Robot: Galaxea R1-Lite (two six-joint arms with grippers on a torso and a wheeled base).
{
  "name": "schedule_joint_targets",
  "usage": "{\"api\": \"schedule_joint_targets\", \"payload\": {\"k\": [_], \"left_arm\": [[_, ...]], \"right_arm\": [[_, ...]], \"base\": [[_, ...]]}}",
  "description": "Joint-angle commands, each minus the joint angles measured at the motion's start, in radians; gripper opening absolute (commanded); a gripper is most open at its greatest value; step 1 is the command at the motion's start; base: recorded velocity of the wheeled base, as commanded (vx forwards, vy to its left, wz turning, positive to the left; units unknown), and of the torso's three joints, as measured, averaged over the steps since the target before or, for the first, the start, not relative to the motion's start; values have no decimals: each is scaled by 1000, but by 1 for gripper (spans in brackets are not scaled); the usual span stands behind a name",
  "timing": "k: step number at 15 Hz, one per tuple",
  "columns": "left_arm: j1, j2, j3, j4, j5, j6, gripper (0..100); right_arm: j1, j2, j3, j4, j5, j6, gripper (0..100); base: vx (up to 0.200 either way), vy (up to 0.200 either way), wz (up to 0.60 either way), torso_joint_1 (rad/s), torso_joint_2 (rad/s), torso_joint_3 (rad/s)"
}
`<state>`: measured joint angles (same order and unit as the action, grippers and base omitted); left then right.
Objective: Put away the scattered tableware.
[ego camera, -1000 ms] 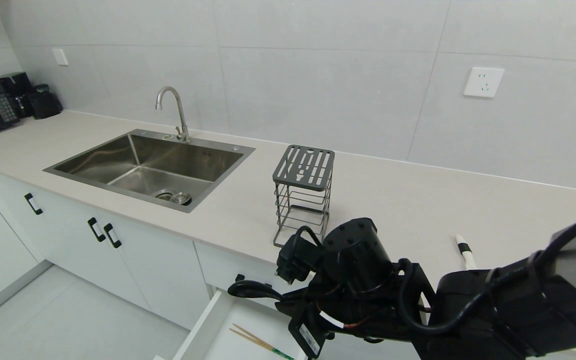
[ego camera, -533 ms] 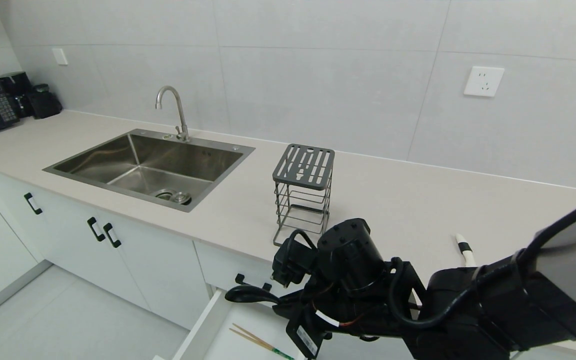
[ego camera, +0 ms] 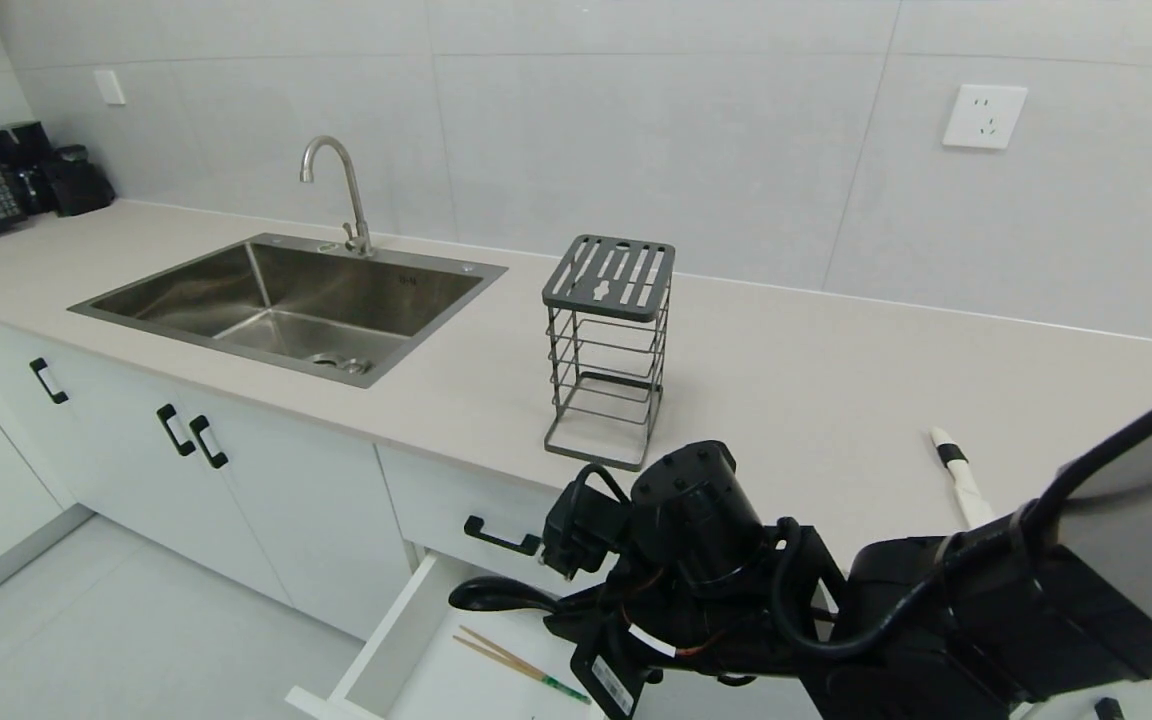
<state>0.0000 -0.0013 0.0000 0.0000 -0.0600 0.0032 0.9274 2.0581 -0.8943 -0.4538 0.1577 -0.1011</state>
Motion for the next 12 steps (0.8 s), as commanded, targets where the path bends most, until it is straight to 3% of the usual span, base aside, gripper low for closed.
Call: {"api": "schedule_joint_targets", "payload": {"k": [1,12], "left_arm": [[0,1,0,0,0,0,100],[0,1,0,0,0,0,100]], "right_arm": [[1,1,3,0,0,0,0],[2,8,-11,1,0,0,0]], "base": [[0,0,0,-276,544,261],[0,0,0,-265,508,241]]}}
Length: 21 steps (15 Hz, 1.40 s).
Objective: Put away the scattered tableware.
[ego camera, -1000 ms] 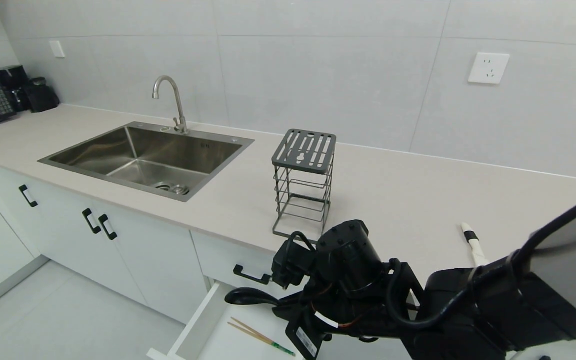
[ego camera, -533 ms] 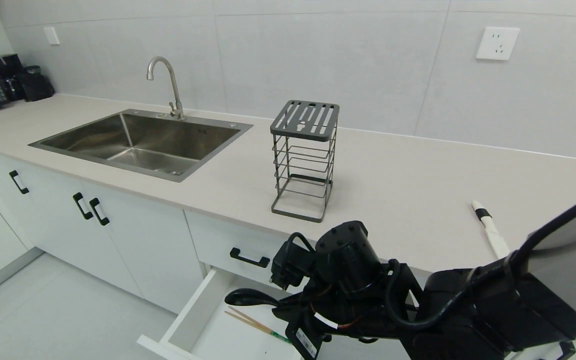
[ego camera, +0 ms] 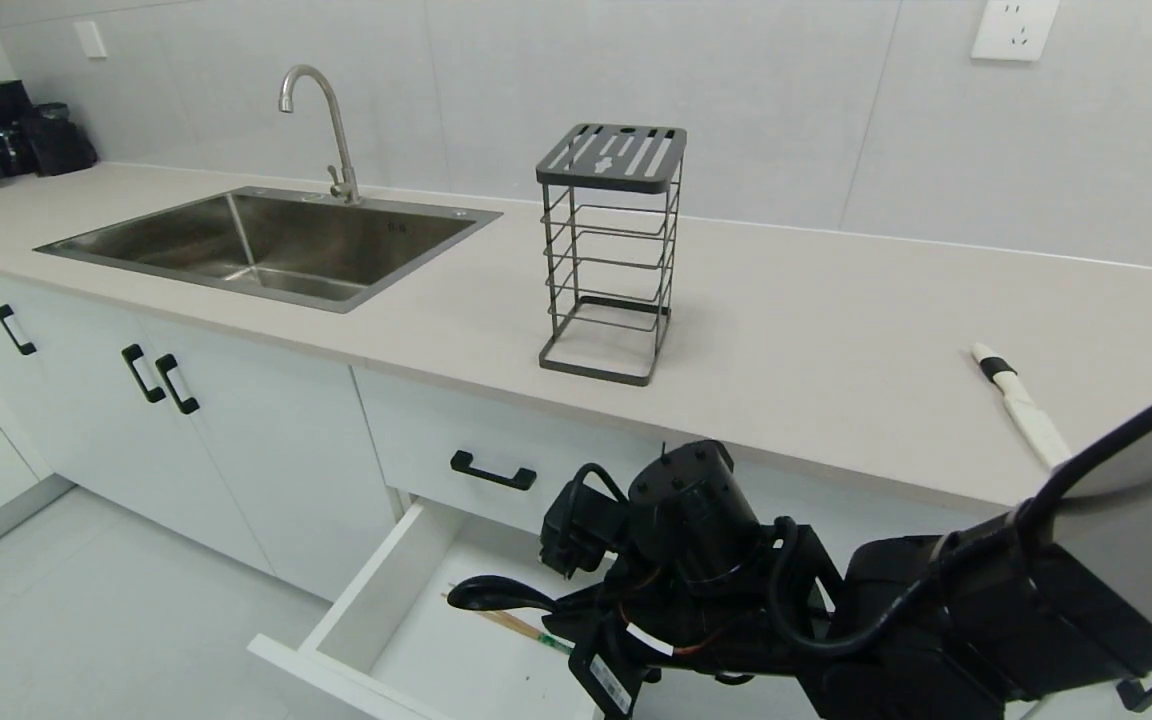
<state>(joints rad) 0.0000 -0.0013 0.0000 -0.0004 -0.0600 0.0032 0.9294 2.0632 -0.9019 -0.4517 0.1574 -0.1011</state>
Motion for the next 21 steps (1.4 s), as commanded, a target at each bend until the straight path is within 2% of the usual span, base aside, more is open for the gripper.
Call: {"api": "schedule_joint_targets", "payload": {"k": [1,7,11,17,21], "left_arm": [[0,1,0,0,0,0,100],[0,1,0,0,0,0,100],[0,1,0,0,0,0,100],[0,1,0,0,0,0,100],[0,1,0,0,0,0,100]], "right_arm": [[0,6,-9,1,1,0,0],[0,74,-107,27,2,0,0],[-1,164,-224,65,2,-32,0],[0,218,-310,97,2,-43,0],[6,267,-442,165,2,-43,0]], "base": [[0,0,0,-251,476,217],[0,0,0,-252,423,169],[0,0,0,-250,331,126],[0,0,0,-46,179,66],[0,0,0,1,15,10]]}}
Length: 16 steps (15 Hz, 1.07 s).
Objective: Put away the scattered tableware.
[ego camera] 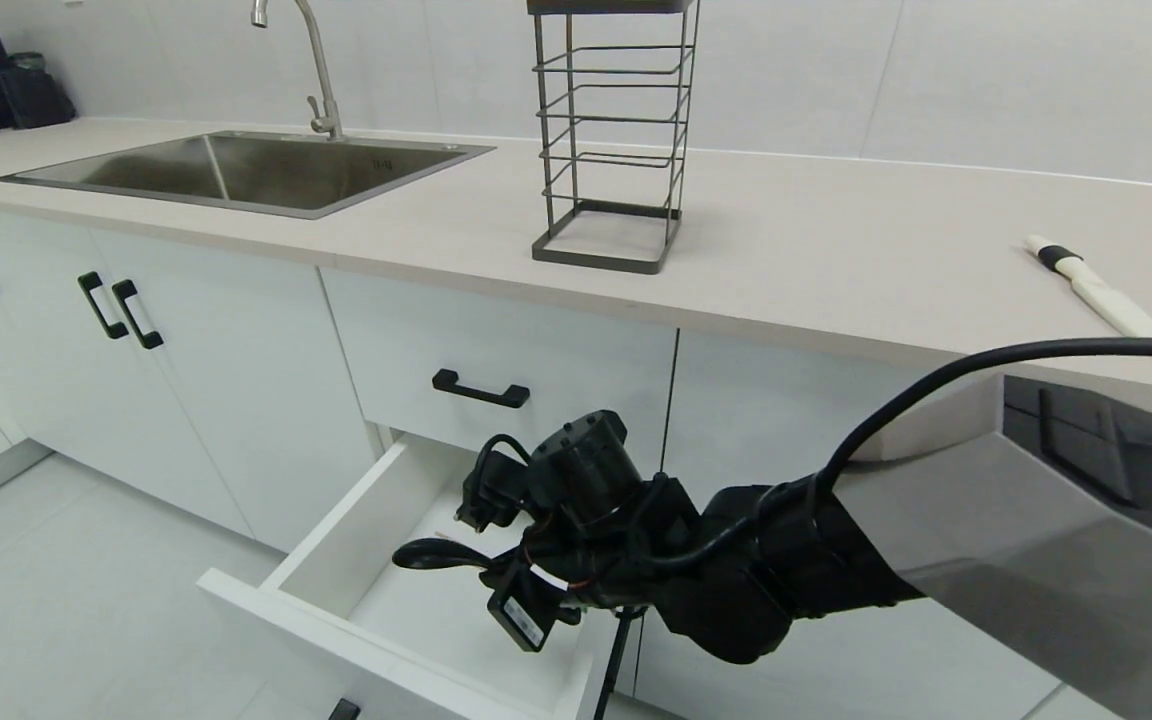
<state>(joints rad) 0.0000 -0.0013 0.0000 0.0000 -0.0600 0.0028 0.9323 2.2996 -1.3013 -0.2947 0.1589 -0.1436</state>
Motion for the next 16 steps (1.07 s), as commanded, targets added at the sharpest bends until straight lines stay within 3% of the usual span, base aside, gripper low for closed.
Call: {"api": "schedule_joint_targets", "payload": {"k": [1,16], "left_arm": [[0,1,0,0,0,0,100],[0,1,0,0,0,0,100]], "right_arm": [[3,38,-58,14,1,-1,0],[-13,250,-265,49,-53,-1,0]], "base": [[0,0,0,0,0,0],[0,0,0,0,0,0]]}}
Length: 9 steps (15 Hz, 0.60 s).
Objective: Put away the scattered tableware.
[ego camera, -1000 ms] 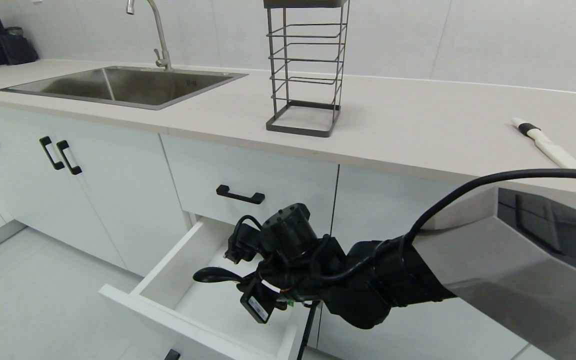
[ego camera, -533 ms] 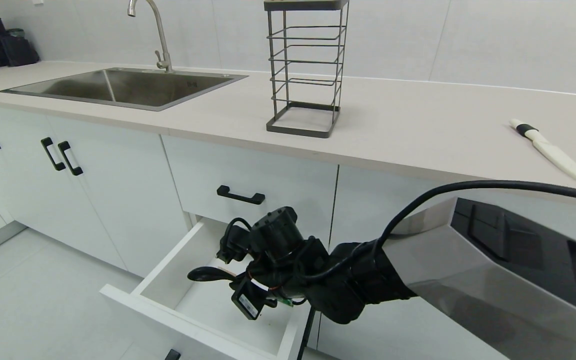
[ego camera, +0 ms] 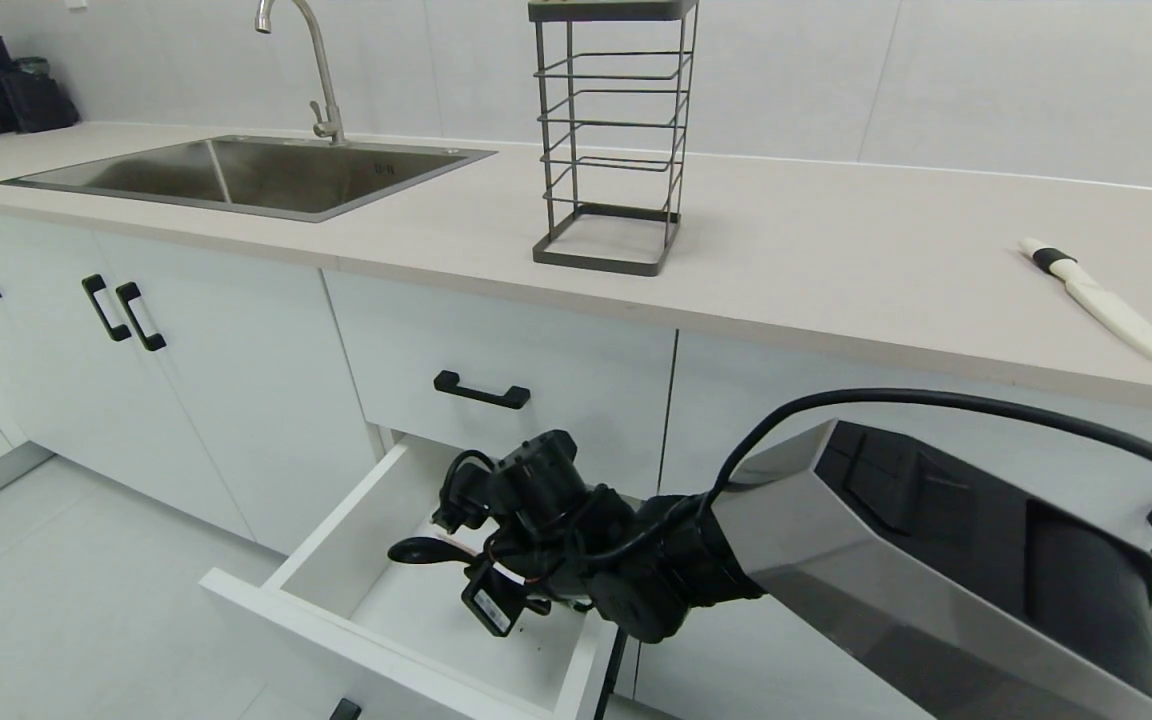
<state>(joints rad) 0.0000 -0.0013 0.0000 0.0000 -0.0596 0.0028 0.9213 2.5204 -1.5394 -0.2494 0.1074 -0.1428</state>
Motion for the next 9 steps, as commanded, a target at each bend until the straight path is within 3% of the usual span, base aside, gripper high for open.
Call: {"api": "schedule_joint_targets", "payload": {"k": [1,9], "left_arm": [[0,1,0,0,0,0,100],[0,1,0,0,0,0,100]], "right_arm": [[-2,40,-44,9,-8,0,0],[-1,92,-85,64,-20,-1,0]], "base": [[0,0,0,0,0,0],[0,0,0,0,0,0]]}}
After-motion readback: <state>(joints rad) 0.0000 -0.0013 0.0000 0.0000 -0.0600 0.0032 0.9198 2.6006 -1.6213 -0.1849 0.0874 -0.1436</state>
